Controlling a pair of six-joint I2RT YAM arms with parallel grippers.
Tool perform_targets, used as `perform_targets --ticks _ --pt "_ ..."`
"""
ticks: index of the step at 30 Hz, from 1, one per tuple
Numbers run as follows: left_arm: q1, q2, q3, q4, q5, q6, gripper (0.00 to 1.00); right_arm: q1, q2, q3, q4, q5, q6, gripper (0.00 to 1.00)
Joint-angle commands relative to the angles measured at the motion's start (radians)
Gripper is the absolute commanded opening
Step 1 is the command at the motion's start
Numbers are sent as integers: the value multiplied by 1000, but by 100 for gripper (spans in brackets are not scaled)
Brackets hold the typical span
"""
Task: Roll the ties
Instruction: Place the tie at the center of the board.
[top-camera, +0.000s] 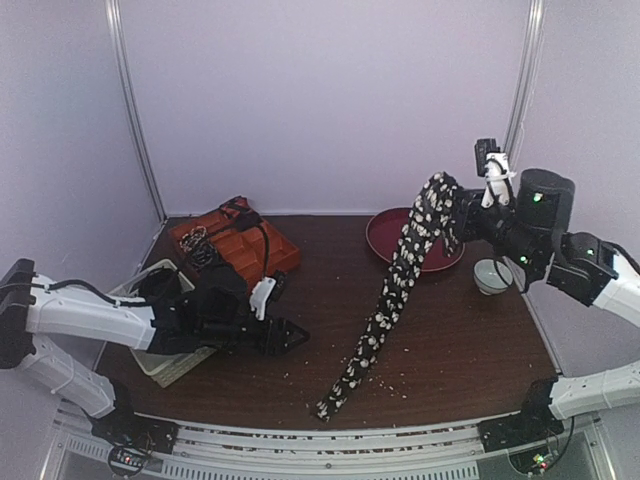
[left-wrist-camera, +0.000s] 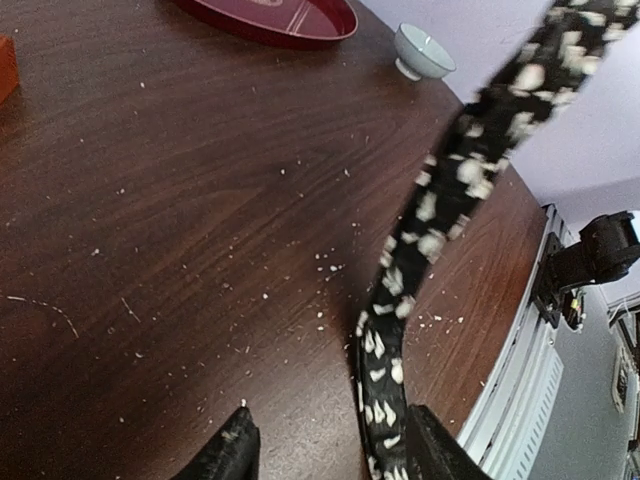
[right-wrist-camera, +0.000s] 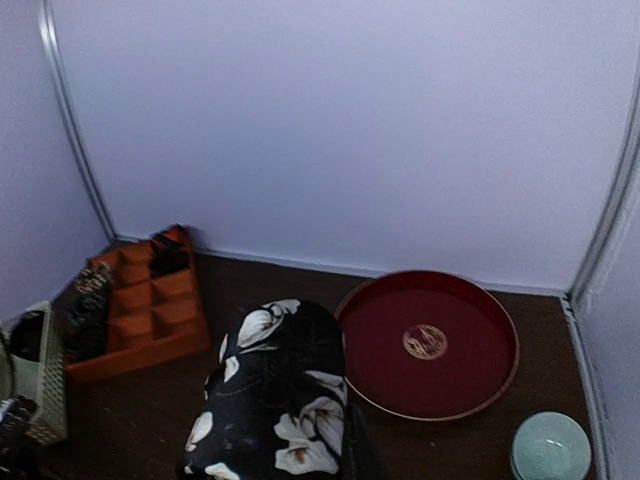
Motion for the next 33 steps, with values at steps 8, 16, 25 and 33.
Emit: perform_targets --ticks 8,16,25,33 --pt "-105 207 155 -42 -64 -76 48 -232 50 -174 -239 157 67 0" --pt "-218 282 162 -106 16 -229 48 -260 38 -217 -208 134 99 0" --pt "-282 356 169 -147 49 -308 48 -265 11 -263 -176 105 115 0" --pt "-290 413 212 -163 7 -306 26 -278 11 -266 -180 120 126 0"
